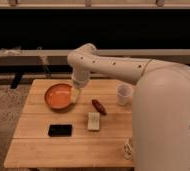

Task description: Drag the ceramic bowl in a circle

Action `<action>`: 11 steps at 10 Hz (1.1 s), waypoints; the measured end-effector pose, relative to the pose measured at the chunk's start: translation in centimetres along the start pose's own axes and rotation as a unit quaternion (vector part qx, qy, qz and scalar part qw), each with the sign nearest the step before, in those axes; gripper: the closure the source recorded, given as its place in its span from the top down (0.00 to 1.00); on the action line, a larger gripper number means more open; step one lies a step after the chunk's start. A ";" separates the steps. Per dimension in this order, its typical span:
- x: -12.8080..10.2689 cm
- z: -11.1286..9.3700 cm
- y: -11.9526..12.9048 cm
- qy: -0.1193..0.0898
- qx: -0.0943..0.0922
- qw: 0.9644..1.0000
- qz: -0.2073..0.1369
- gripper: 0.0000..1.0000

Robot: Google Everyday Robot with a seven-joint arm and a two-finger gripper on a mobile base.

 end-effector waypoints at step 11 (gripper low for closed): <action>-8.9 12.6 7.8 0.018 -0.017 0.988 -0.149 0.80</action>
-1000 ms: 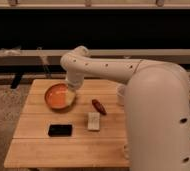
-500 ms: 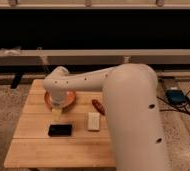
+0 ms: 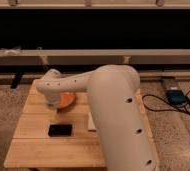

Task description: Drag the ceramic bowl in a circle

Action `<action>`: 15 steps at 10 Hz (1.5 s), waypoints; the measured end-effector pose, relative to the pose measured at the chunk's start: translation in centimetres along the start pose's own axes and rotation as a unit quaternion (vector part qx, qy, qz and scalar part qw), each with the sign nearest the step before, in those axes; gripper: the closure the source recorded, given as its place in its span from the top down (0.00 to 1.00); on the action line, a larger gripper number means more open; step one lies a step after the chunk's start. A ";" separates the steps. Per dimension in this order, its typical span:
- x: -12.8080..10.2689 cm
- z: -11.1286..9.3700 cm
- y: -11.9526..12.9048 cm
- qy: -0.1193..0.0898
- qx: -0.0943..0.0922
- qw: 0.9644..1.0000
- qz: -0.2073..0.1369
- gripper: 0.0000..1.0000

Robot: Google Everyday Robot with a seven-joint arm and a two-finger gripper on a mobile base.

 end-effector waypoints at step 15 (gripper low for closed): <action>6.9 -4.0 -9.4 0.017 0.059 0.995 0.080 0.00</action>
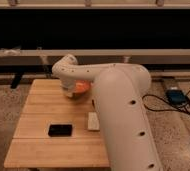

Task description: Drag the ceramic bowl in a circle

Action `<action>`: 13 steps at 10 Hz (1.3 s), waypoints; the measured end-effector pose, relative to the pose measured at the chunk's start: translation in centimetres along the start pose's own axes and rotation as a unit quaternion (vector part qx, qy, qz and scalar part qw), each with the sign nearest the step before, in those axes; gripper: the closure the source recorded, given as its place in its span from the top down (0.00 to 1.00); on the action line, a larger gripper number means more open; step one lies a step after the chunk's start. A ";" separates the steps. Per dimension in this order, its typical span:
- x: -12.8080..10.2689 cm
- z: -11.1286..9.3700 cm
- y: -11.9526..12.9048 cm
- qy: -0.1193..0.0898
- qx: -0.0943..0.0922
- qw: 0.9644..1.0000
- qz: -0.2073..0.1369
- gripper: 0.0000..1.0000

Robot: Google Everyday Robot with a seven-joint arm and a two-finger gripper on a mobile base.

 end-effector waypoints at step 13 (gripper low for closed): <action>-2.4 -3.1 20.3 -0.014 -0.049 0.990 -0.131 0.00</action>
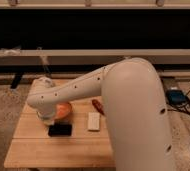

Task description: Drag the ceramic bowl in a circle

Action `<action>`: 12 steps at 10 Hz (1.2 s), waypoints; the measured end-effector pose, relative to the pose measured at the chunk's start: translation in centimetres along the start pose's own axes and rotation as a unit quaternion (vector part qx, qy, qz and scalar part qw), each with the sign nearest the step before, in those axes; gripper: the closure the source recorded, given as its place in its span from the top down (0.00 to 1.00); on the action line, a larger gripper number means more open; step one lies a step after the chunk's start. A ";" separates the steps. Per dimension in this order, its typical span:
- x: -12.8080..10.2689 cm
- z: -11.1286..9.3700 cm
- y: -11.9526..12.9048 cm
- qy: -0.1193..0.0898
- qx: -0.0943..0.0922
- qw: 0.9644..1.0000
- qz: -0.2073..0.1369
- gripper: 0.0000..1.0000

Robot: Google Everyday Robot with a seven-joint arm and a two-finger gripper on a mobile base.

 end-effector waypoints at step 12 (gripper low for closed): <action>5.1 -0.2 -16.8 0.024 0.025 0.999 0.038 0.00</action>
